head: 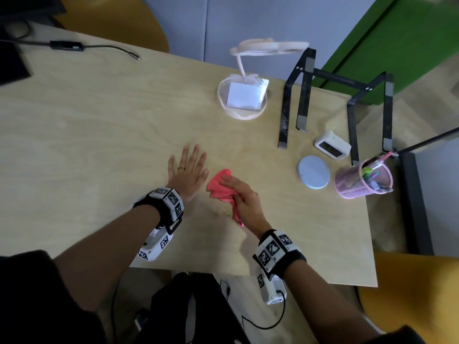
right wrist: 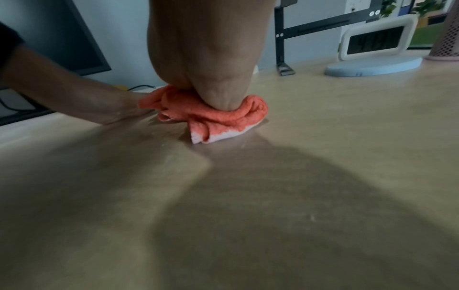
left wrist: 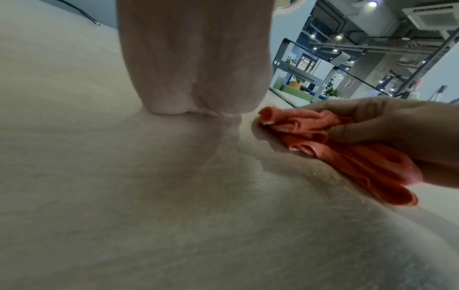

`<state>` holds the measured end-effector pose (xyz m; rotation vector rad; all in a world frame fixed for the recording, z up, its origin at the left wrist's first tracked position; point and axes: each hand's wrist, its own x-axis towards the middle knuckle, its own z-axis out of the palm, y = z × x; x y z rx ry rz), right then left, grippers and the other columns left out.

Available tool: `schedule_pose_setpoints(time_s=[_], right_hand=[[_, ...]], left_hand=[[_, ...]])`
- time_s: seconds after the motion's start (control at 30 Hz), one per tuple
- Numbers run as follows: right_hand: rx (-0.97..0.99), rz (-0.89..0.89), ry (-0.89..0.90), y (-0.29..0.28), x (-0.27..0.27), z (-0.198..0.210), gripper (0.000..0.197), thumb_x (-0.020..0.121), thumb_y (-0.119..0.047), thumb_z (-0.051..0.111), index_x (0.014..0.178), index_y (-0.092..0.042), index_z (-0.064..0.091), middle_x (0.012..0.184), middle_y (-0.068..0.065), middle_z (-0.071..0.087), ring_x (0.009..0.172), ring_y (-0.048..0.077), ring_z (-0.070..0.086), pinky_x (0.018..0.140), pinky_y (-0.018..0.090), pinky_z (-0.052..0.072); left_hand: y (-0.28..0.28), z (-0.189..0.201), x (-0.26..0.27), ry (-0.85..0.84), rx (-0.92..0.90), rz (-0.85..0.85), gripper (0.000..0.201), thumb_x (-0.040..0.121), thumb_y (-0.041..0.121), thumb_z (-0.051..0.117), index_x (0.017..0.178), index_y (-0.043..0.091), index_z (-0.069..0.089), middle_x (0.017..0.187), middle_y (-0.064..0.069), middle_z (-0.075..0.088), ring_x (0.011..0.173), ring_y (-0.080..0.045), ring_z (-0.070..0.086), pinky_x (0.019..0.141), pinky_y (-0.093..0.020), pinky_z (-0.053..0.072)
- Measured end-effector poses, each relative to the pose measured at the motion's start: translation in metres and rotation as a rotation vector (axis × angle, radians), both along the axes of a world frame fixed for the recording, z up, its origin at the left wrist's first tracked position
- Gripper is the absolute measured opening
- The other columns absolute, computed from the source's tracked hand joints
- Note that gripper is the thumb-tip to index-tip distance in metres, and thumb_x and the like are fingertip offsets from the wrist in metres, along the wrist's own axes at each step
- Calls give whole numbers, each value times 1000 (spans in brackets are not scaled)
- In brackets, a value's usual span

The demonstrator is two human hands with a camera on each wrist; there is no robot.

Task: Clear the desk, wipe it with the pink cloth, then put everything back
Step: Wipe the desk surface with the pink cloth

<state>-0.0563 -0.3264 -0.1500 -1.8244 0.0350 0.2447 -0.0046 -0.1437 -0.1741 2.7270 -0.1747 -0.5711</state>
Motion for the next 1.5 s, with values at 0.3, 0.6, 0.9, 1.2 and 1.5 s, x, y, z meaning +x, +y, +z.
schedule_pose_setpoints(time_s=[0.3,0.6,0.9,1.2,1.5], right_hand=[[-105,98,-125,9,-39,-12,49,81,11,45,112,-21,67,123,16,61,109,37,61,89,61,49],[248,183,397,-4,-41,21,37,84,23,32,109,14,59,77,-2,72,65,-1,65,60,10,49],[488,-348,301,-39,0,19,32,94,8,36,103,-10,61,90,2,70,80,12,67,72,22,56],[-452,464,-153,-41,-27,10,50,99,-43,20,145,-23,27,156,12,17,143,24,17,118,41,16],[-498,471,-136,-54,-3,25,48,91,-15,43,140,-14,42,146,1,36,131,11,34,113,24,25]], left_hand=[[1,5,0,29,-18,0,55,101,41,12,150,27,-9,156,8,-25,142,-14,-28,114,-48,-16],[2,4,1,53,-18,3,55,100,41,12,150,28,-7,156,9,-25,142,-14,-27,114,-49,-15],[0,-1,-1,-31,7,20,60,93,49,5,150,32,0,158,9,-16,146,-15,-18,115,-49,-8],[0,-1,0,-19,14,13,54,101,41,16,150,31,-2,158,8,-18,145,-16,-20,115,-49,-9],[3,-1,0,-31,-15,-12,65,90,54,-2,151,30,0,159,6,-17,146,-17,-19,114,-52,-8]])
